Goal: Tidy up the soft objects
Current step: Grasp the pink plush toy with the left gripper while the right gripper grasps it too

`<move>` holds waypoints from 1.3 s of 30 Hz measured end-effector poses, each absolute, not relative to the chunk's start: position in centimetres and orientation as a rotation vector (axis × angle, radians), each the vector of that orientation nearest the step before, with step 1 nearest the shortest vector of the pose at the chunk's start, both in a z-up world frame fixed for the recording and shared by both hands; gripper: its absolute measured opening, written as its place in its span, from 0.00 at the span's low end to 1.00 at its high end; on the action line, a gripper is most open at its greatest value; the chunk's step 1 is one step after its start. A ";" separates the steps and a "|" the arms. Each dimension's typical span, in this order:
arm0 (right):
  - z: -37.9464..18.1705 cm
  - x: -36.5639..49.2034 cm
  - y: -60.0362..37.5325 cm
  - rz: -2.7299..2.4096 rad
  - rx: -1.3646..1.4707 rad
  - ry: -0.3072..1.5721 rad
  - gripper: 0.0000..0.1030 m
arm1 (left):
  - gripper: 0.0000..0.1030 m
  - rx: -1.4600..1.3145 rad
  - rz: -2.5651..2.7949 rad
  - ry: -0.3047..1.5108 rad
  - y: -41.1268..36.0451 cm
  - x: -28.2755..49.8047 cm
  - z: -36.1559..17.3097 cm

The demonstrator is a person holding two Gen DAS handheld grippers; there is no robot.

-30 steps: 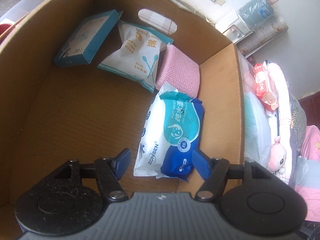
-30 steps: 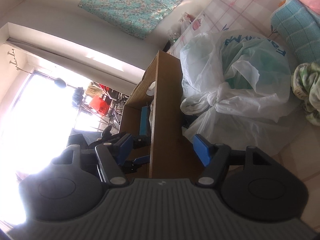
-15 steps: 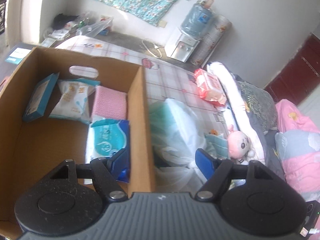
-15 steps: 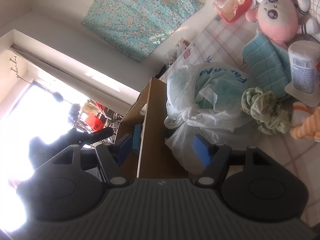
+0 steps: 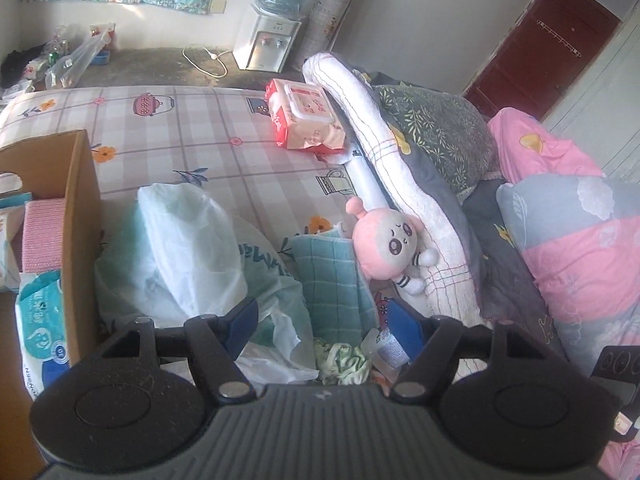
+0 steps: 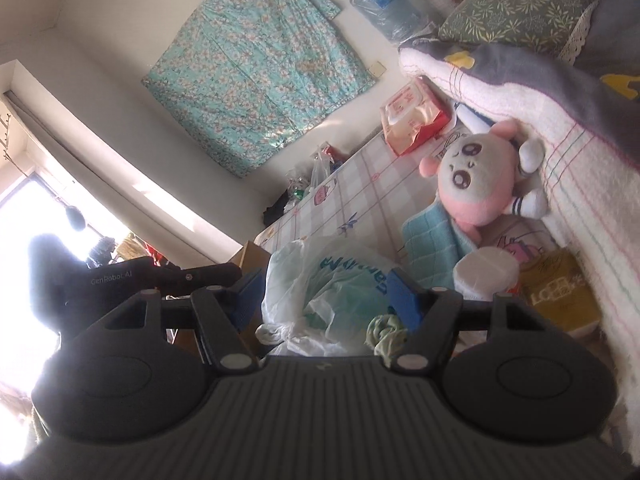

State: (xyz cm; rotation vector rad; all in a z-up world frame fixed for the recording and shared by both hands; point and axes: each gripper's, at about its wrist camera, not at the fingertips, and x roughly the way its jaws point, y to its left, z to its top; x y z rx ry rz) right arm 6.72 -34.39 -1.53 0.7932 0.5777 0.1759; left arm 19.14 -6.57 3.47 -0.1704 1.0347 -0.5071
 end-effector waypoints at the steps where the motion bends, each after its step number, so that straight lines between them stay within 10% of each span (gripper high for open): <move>1: -1.4 7.2 -35.1 0.159 0.775 0.580 0.66 | 0.69 -0.167 -0.508 1.047 -7.1 19.7 3.1; 24: -8.1 23.4 -40.4 -0.015 0.463 0.712 0.84 | 0.52 -0.263 -0.490 1.268 -20.7 35.2 -4.9; 39: -10.2 24.6 -39.3 -0.069 0.303 0.721 0.82 | 0.08 -0.299 -0.466 1.293 -21.3 36.4 -7.0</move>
